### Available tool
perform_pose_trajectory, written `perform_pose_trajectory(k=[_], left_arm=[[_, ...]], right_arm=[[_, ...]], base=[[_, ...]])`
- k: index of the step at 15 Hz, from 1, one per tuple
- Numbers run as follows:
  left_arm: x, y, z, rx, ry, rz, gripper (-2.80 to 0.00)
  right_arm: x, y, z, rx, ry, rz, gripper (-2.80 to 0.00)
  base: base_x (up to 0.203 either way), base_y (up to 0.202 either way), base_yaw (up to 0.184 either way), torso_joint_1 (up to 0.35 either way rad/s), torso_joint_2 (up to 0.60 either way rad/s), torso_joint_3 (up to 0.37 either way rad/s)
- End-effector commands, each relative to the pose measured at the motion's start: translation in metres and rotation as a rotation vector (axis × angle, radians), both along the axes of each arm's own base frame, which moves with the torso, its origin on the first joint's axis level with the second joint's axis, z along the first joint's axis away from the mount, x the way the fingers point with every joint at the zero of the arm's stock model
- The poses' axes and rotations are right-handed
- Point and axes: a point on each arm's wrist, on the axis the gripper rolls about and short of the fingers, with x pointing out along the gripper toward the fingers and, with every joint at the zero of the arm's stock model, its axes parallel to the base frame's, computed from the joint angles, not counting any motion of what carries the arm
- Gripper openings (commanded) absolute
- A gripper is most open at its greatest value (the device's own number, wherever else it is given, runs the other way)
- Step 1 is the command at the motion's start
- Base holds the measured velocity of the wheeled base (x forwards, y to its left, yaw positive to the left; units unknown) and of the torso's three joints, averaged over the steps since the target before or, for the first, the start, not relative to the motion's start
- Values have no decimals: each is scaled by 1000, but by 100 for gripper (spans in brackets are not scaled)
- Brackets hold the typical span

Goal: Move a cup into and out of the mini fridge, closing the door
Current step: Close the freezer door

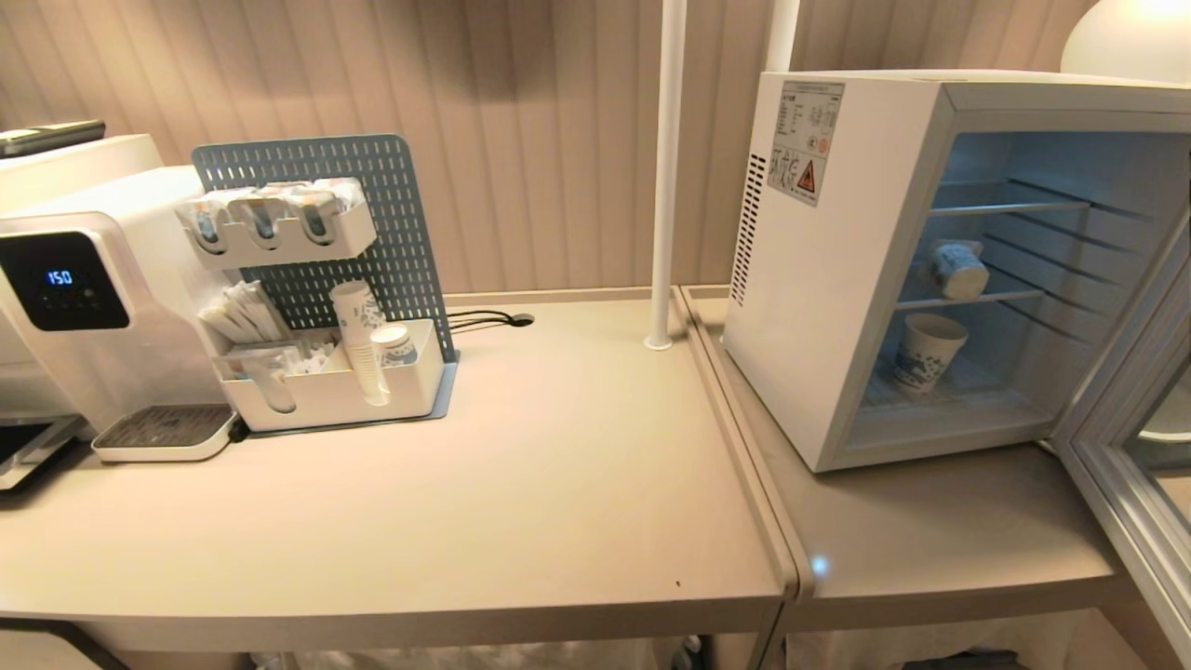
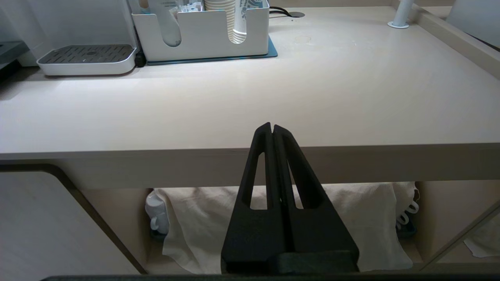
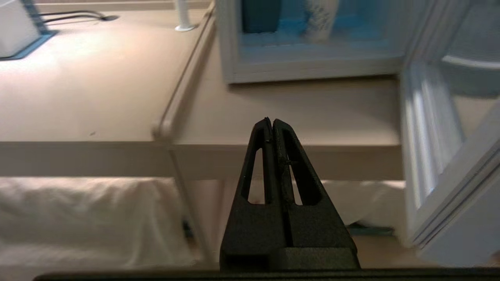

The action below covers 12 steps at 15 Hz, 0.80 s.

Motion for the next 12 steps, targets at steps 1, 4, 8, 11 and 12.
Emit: perform_pose_trajectory(k=[1, 4, 8, 11, 12], left_arm=[[0, 0, 0, 0, 1, 1, -280], [0, 0, 0, 0, 1, 1, -280], [0, 0, 0, 0, 1, 1, -280], [0, 0, 0, 0, 1, 1, -280], [0, 0, 0, 0, 1, 1, -280]], right_arm=[[6, -1, -12, -40, 23, -20, -280], [6, -1, -7, -46, 25, -34, -280], [4, -1, -8, -40, -1, -36, -280], [4, -1, -8, -28, -2, -41, -280], [4, -1, -8, -28, -1, -41, -280]], base=[[0, 0, 0, 0, 0, 0], [0, 0, 0, 0, 0, 0], [0, 0, 0, 0, 0, 0], [0, 0, 0, 0, 0, 0], [0, 0, 0, 0, 0, 0]])
